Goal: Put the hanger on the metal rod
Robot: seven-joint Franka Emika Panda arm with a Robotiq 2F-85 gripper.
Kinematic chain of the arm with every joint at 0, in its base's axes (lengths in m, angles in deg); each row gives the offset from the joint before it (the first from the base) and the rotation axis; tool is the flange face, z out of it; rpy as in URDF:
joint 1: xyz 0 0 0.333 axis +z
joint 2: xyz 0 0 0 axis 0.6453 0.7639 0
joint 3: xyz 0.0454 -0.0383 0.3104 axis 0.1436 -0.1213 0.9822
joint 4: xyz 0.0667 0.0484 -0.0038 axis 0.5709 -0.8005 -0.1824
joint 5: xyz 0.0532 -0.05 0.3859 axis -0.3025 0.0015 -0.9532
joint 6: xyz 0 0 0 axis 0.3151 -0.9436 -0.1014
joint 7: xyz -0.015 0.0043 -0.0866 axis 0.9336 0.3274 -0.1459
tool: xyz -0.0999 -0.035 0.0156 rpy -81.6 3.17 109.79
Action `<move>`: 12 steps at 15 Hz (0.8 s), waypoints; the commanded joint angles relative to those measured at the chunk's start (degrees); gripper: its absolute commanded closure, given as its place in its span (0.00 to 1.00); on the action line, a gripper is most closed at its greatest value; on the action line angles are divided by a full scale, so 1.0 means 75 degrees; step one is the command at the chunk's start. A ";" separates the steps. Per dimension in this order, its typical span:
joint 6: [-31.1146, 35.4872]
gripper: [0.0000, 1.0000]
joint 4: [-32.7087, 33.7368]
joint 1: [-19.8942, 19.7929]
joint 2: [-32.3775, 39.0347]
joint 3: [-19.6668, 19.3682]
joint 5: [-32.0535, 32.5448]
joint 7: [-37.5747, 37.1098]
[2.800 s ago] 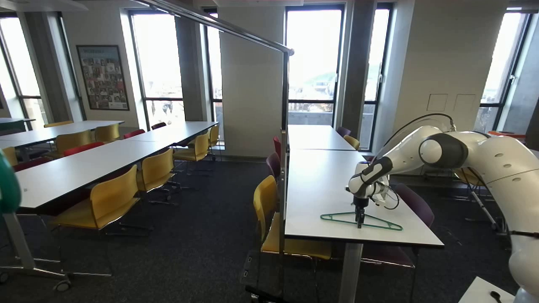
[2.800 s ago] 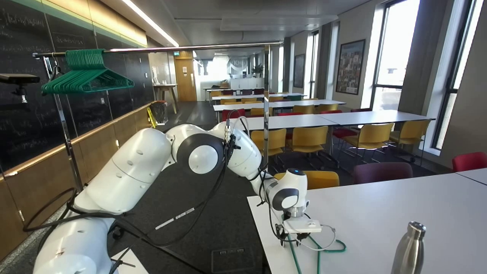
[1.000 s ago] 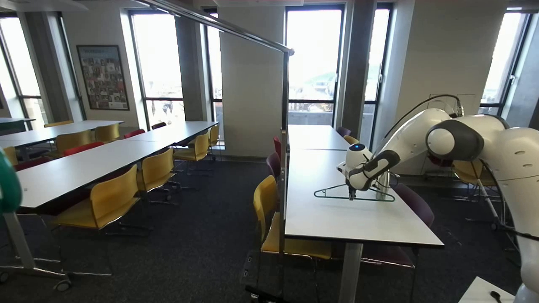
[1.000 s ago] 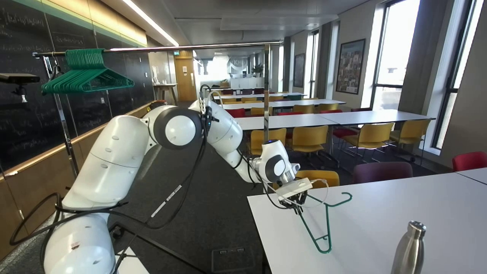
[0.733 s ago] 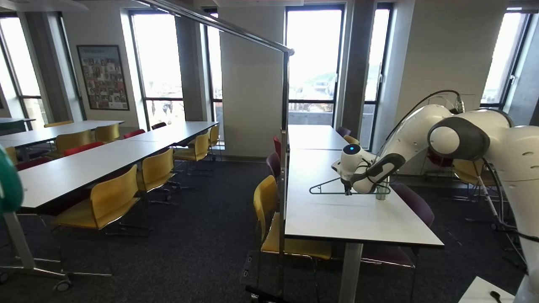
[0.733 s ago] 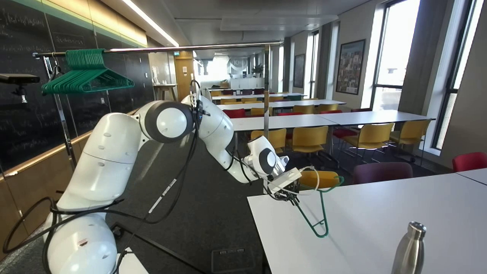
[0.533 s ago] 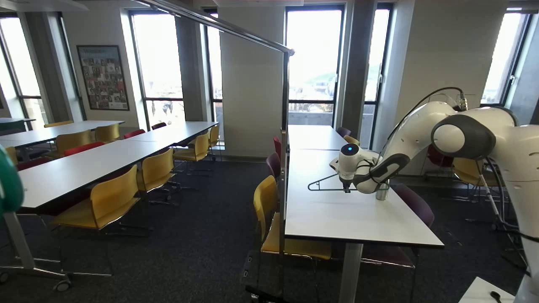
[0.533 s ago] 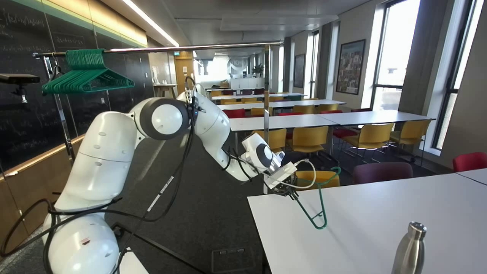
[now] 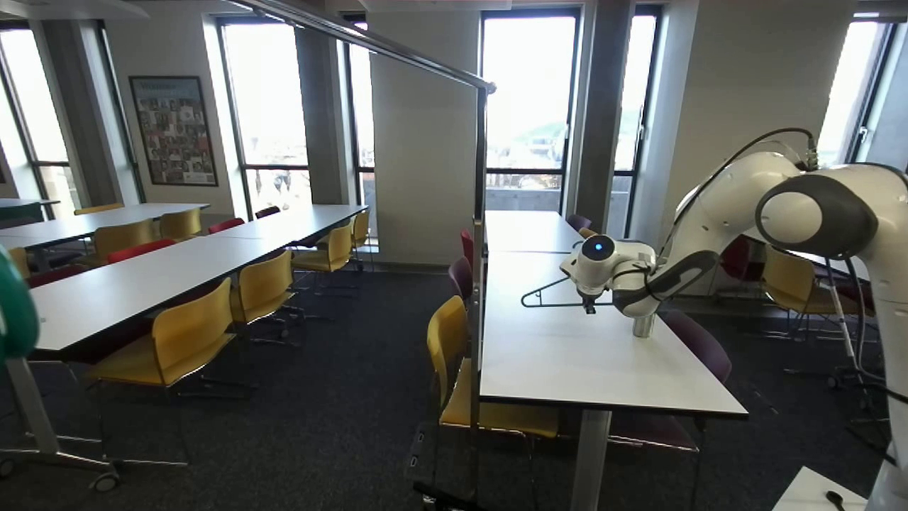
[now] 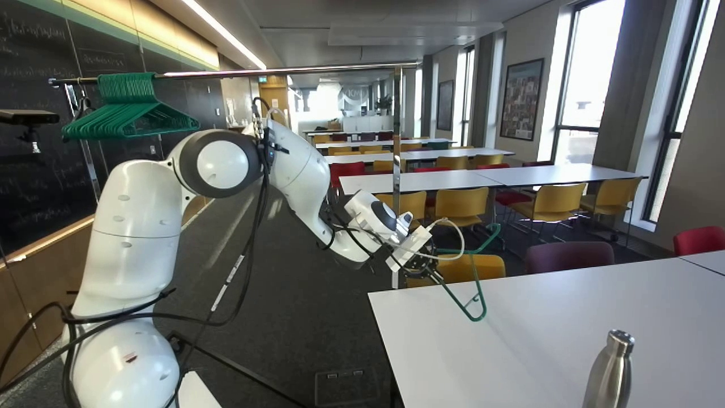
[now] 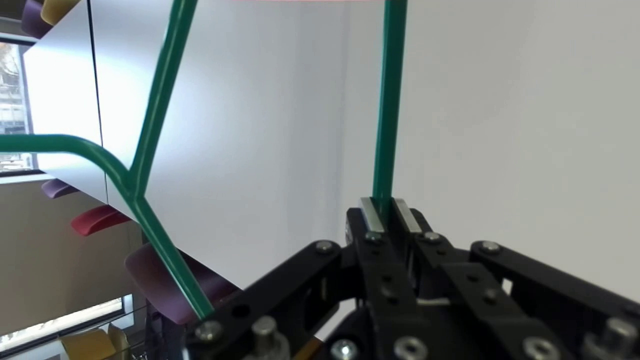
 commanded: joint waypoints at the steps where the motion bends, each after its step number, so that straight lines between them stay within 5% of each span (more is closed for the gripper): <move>1: 0.0165 0.98 -0.1319 0.0175 -0.1321 -0.0067 0.0560 -0.0150; 12: -0.0140 0.98 -0.2534 0.0579 -0.3427 0.0327 0.1578 -0.0482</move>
